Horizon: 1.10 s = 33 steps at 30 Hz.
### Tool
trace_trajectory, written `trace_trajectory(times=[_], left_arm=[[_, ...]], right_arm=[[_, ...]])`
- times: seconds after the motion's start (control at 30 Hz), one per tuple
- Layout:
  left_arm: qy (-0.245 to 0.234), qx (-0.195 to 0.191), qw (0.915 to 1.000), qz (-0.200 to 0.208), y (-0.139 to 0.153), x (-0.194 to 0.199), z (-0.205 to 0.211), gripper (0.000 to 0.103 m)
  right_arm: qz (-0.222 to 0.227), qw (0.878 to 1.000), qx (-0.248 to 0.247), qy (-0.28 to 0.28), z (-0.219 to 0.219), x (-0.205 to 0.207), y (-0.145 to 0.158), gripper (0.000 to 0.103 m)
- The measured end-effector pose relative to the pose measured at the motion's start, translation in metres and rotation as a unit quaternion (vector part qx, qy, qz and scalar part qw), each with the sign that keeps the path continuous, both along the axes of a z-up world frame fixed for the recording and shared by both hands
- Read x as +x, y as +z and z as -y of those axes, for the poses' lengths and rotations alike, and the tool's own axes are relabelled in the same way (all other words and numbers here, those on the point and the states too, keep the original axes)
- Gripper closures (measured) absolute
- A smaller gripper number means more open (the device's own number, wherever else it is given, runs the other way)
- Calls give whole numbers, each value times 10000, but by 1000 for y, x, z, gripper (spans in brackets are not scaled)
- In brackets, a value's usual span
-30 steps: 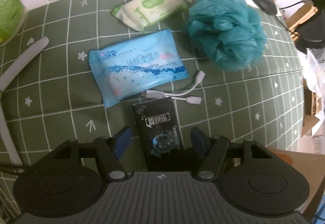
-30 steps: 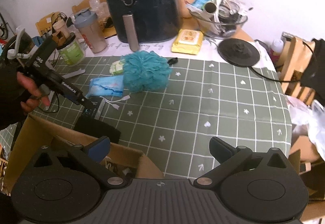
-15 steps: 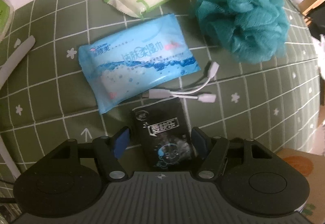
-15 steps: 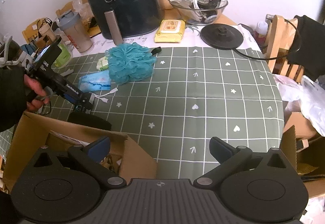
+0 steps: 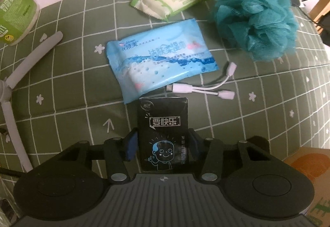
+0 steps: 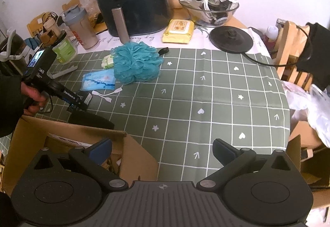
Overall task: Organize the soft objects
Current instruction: 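Lift the black packet with the left gripper while the right grasps the teal loofah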
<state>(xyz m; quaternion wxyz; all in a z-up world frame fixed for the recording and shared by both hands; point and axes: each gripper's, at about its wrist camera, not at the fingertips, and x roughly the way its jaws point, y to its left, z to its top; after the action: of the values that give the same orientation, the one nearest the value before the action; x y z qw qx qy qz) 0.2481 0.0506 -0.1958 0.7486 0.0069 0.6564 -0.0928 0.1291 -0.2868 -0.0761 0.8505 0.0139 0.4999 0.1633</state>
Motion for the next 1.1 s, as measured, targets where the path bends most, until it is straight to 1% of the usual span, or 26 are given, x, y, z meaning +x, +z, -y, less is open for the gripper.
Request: trace_trajectory(times=[0.13,0.23,0.4,0.63,0.87,0.93,1.1], left_arm=[[-92,-97,9993,352,15,-9,-5,56],[-115,-210,9978,624,32,-15,-11,56],[-99,-351,9938,1049,66,-21,-15,56],[-1,-625,9867,1502,102,-39,-18,56],[58,-798,9807,1782,129,-69,-24,56],[90,-803,9795,1844,135,-77,-26,56],[144,-879,9770,1940,146,-96,-28,56]], right_arm=[[43,9999,42,138,3,6,5,0],[75,9996,33,271,5,12,7,0],[129,9985,-5,535,4,25,8,0],[212,9964,50,823,1,50,2,0],[291,9929,92,1146,-10,83,-9,0],[312,9925,66,1178,-13,93,-14,0],[271,9921,211,1209,-23,121,-27,0]])
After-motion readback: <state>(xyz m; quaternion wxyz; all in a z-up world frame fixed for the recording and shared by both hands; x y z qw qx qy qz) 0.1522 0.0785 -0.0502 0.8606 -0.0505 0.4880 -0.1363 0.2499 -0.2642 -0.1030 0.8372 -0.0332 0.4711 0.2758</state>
